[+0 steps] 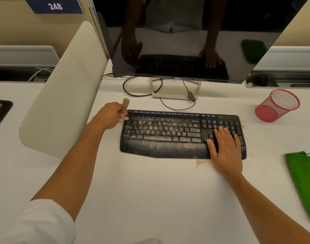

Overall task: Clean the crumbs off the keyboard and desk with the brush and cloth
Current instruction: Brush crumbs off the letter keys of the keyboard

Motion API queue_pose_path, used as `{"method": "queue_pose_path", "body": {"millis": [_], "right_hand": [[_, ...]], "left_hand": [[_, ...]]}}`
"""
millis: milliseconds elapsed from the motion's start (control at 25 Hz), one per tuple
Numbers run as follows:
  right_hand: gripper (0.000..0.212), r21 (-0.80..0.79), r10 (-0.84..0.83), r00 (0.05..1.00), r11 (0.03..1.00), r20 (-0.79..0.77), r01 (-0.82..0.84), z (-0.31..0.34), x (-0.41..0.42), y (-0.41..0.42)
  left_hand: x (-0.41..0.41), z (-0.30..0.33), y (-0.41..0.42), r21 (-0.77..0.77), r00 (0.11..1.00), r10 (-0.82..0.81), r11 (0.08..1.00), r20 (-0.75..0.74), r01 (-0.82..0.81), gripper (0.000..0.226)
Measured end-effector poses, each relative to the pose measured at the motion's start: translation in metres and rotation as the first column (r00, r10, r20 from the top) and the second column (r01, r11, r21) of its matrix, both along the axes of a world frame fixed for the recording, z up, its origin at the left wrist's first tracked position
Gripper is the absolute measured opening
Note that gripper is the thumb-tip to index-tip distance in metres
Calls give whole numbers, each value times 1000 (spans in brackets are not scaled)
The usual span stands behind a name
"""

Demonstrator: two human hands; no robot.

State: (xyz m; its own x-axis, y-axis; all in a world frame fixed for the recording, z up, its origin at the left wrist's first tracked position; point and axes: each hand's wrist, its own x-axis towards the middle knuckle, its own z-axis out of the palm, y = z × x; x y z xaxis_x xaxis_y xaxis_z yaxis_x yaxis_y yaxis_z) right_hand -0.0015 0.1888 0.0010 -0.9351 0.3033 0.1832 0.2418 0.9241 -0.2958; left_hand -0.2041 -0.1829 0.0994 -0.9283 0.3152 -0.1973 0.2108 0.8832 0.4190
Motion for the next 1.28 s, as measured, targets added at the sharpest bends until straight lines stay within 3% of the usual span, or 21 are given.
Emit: {"method": "queue_pose_path", "body": {"millis": [80,240,440,480,640,720,800,960,1040,1200,1280], "right_hand": [[63,1,1,1000,1000,-6,-1,0,0,0],[64,0,-3,1000,1000,-17,3,1,1,-1],[64,1,-4,1000,1000,-30,4,0,1,-1],[64,1,-3,1000,1000,-28,3,0,1,-1],[64,12,-5,1000,1000,-15,5,-1,1,0],[64,8,-5,1000,1000,-15,5,0,0,0],[64,5,-1,1000,1000,-16,1,0,1,0],[63,9,-1,1000,1000,-11,1,0,0,0],[64,9,-1,1000,1000,-11,2,0,1,0],[65,5,-4,1000,1000,-11,4,1,1,0],[65,-2,-2,1000,1000,-9,2,1,1,0]], "left_hand": [[-3,3,-1,-25,1000,-4,1000,-17,3,12],[5,3,10,166,999,-31,986,42,23,14],[-4,0,-2,-153,997,29,987,-71,-40,13],[-4,0,-2,-152,993,56,986,-105,-71,13],[6,1,19,226,952,281,942,-119,-249,16],[12,-3,26,289,925,362,903,-118,-317,18],[15,-6,25,230,919,387,904,-74,-362,18],[6,6,18,-22,920,352,935,172,-354,17],[2,11,18,-76,934,322,947,158,-313,19],[7,6,22,196,903,429,889,-33,-415,18],[12,0,22,210,893,448,878,-37,-431,19]]}}
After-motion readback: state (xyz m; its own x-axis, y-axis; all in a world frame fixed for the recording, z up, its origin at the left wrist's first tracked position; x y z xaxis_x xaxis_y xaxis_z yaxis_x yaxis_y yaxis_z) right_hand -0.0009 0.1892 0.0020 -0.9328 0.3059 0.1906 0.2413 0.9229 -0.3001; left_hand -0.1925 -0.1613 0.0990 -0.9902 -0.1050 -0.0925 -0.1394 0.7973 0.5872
